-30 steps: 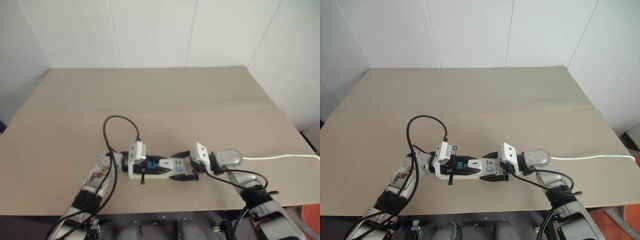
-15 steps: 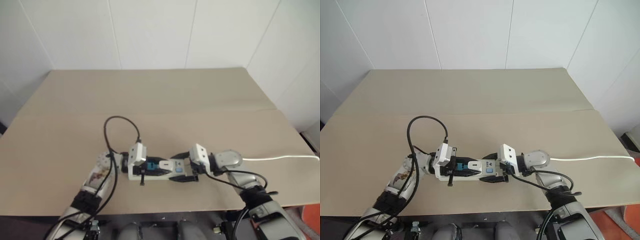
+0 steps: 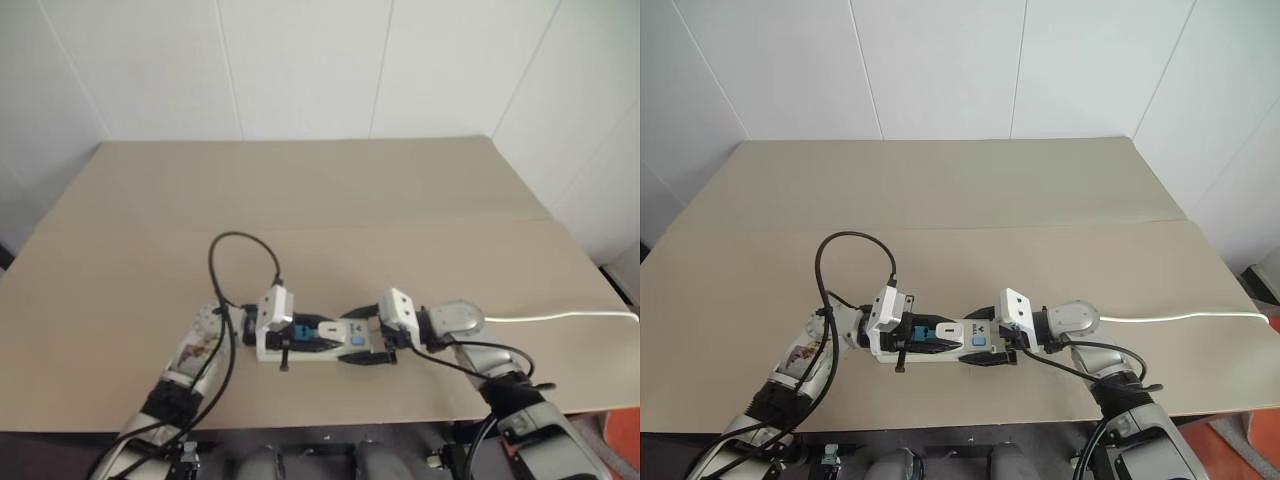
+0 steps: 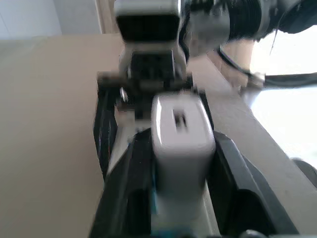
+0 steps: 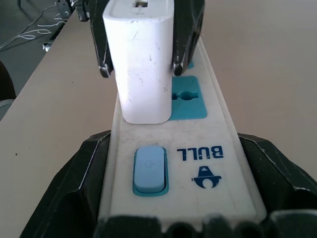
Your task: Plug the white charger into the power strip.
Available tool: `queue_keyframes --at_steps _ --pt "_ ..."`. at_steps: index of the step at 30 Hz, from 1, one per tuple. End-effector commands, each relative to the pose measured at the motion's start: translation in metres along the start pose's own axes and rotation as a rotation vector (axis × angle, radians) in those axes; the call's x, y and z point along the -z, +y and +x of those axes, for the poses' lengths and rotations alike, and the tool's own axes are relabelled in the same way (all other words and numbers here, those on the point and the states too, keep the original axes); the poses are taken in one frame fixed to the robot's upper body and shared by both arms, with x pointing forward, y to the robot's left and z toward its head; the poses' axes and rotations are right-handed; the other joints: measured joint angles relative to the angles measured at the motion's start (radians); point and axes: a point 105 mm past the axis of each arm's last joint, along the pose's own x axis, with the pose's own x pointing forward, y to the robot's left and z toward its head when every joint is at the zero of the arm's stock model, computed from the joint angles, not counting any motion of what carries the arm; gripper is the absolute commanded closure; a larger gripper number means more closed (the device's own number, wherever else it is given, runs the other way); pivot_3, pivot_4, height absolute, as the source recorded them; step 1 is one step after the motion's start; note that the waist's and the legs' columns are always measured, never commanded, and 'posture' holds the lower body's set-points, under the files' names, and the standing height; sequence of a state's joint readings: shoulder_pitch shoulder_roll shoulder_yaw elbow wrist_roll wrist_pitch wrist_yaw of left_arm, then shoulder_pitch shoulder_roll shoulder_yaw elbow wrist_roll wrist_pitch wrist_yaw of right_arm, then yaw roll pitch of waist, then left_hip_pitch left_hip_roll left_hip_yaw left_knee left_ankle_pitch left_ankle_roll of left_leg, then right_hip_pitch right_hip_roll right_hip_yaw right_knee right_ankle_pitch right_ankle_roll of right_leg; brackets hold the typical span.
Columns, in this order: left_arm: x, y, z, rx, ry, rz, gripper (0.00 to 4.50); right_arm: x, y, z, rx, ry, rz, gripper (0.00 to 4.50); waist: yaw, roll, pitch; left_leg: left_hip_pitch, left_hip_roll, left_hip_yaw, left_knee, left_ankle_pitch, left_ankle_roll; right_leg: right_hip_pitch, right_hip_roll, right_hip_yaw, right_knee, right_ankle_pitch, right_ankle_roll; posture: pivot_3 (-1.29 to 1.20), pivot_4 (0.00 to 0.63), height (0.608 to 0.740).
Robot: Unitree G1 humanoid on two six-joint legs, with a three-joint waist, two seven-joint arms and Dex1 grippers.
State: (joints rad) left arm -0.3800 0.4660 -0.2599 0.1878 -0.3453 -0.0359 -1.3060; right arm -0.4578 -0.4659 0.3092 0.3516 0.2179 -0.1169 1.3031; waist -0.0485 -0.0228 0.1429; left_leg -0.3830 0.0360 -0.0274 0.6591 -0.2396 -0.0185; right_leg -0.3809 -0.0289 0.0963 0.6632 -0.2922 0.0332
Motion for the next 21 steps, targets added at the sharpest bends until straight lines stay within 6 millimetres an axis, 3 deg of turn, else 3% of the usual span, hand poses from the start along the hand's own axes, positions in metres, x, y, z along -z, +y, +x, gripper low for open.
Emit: queue_keyframes --at_steps 1,7,12,14,16,21 --pt "0.021 -0.003 -0.012 -0.028 0.077 -0.108 1.88 0.029 0.014 -0.005 -0.05 0.111 0.075 1.06 0.003 0.002 -0.002 0.001 0.0 0.0 0.0 0.0 0.0 0.001 0.0 0.0 0.0 0.0 0.0 0.0 0.15 0.74" --pt "0.007 0.004 -0.017 -0.058 0.047 -0.079 0.03 0.028 0.012 -0.004 -0.048 0.109 0.071 1.06 0.006 0.003 -0.002 0.014 0.0 0.001 0.0 -0.001 0.001 0.016 -0.001 -0.001 -0.006 -0.001 0.001 0.0 0.15 0.74" --pt "-0.017 0.017 -0.034 -0.114 0.089 -0.034 0.03 0.025 0.012 -0.005 -0.05 0.092 0.076 1.06 0.004 0.001 0.0 0.012 0.0 0.0 0.0 -0.002 0.002 0.014 -0.001 -0.001 -0.006 -0.001 0.001 0.0 0.15 0.74" --pt "-0.033 0.02 -0.046 -0.115 0.092 -0.013 0.0 0.024 0.013 -0.007 -0.058 0.089 0.092 0.33 0.004 0.0 0.0 0.01 0.0 0.0 0.0 -0.002 0.002 0.012 -0.001 -0.001 -0.006 -0.001 0.001 0.0 0.15 0.74" --pt "-0.045 0.022 -0.055 -0.121 0.09 0.009 0.0 0.023 0.013 -0.011 -0.062 0.087 0.105 0.03 0.007 -0.001 0.004 0.008 0.0 -0.001 0.0 -0.002 0.002 0.011 -0.001 -0.002 -0.006 -0.001 0.001 0.0 0.15 0.74" --pt "-0.055 0.018 -0.077 -0.135 0.126 0.071 0.0 0.015 0.006 -0.034 0.021 0.09 0.058 0.03 0.01 0.0 0.006 0.003 -0.002 -0.001 0.0 -0.002 0.002 0.008 -0.004 -0.003 -0.007 -0.001 0.001 0.0 0.15 0.74"
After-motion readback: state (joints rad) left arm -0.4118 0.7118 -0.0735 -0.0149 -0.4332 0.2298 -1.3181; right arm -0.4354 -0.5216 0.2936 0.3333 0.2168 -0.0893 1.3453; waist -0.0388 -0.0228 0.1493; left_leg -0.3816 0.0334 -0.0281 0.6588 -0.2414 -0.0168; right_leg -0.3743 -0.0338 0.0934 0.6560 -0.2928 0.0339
